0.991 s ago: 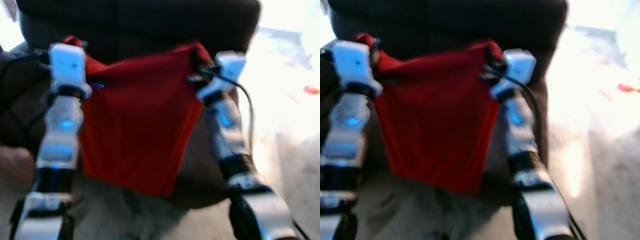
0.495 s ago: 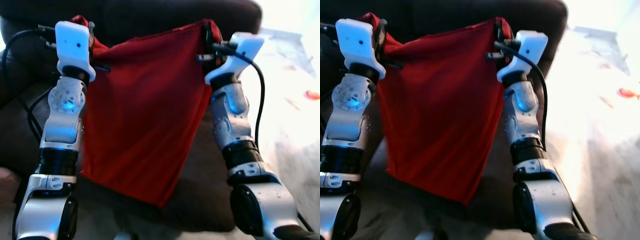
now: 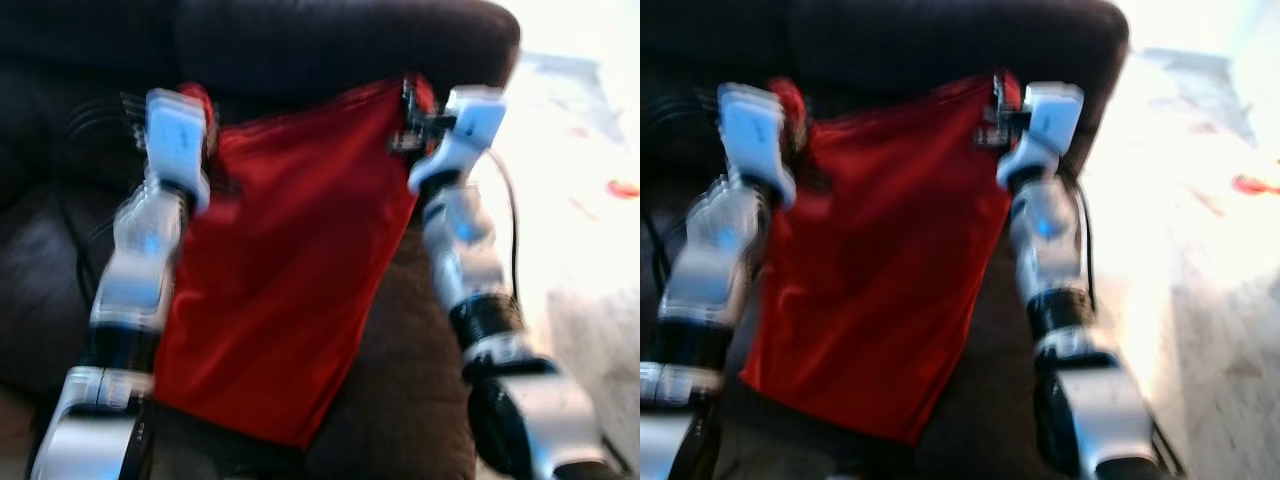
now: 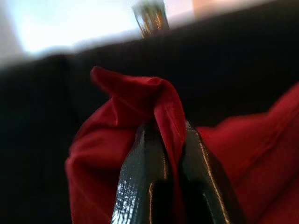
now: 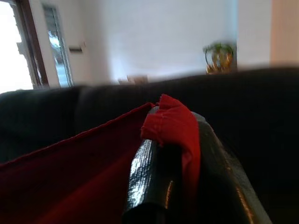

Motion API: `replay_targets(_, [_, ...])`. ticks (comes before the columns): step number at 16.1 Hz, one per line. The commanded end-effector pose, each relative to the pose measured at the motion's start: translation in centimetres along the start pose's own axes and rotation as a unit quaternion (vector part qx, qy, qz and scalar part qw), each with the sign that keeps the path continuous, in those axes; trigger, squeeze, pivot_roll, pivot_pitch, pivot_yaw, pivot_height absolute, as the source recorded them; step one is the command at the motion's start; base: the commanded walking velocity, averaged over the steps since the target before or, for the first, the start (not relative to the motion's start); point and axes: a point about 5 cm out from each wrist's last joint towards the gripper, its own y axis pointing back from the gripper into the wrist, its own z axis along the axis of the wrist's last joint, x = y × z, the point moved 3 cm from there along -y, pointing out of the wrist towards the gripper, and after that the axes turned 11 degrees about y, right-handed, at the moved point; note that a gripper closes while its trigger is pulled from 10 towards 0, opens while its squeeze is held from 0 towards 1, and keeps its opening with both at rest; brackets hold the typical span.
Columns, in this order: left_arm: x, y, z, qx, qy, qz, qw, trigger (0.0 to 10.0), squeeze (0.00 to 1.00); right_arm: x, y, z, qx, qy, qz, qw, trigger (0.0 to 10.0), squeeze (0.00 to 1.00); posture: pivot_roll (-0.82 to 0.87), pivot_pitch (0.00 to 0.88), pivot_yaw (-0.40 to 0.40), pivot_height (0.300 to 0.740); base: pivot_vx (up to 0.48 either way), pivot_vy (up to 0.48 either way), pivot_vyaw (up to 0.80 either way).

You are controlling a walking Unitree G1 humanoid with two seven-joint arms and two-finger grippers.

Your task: Move the pillow to the sofa from floor

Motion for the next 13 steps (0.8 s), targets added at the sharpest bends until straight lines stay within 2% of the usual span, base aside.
replay_targets(1, [0.0, 0.9, -1.1, 0.030, -0.013, -0.005, 0.999, 10.0, 0.00, 0.3, 0.7, -1.1, 0.021, 0.011, 0.009, 1.000, 10.0, 0.00, 0.10, 0.110, -0.042, 0.740, 0.000, 0.000, 0.00])
replay_targets(2, [0.0, 2.0, -2.7, 0.061, -0.009, -0.001, 0.998, 10.0, 0.00, 0.6, 2.0, -3.1, 0.056, 0.009, 0.013, 0.998, 10.0, 0.00, 0.11, 0.111, -0.044, 0.740, 0.000, 0.000, 0.00])
replay_targets(5, [-0.3, 3.5, -3.8, 0.088, 0.001, 0.000, 0.996, 10.0, 0.00, 1.1, 3.9, -5.9, 0.111, 0.007, 0.018, 0.994, 10.0, 0.00, 0.11, 0.115, -0.049, 0.740, 0.000, 0.000, 0.00])
replay_targets(6, [-0.3, 3.7, -4.0, 0.092, 0.003, 0.002, 0.996, 10.0, 0.00, 1.2, 4.1, -6.2, 0.117, 0.008, 0.019, 0.993, 10.0, 0.00, 0.11, 0.115, -0.049, 0.740, 0.000, 0.000, 0.00])
replay_targets(8, [1.1, 4.6, -5.5, 0.123, 0.005, 0.055, 0.991, 10.0, 0.00, 1.6, 5.0, -7.3, 0.143, 0.007, 0.025, 0.989, 10.0, 0.00, 0.11, 0.114, -0.050, 0.740, 0.000, 0.000, 0.00])
replay_targets(9, [1.6, 4.7, -5.7, 0.124, 0.011, 0.074, 0.989, 10.0, 0.00, 1.6, 5.1, -7.4, 0.145, 0.005, 0.027, 0.989, 10.0, 0.00, 0.11, 0.115, -0.050, 0.740, 0.000, 0.000, 0.00])
replay_targets(12, [1.8, 4.8, -5.6, 0.120, 0.014, 0.090, 0.989, 10.0, 0.00, 1.5, 4.9, -7.3, 0.147, 0.004, 0.026, 0.989, 10.0, 0.00, 0.11, 0.119, -0.053, 0.740, 0.000, 0.000, 0.00])
replay_targets(13, [1.8, 4.8, -5.6, 0.118, 0.016, 0.094, 0.988, 10.0, 1.00, 1.7, 4.8, -7.2, 0.145, 0.000, 0.031, 0.989, 10.0, 0.00, 0.11, 0.120, -0.053, 0.740, 0.000, 0.000, 0.00])
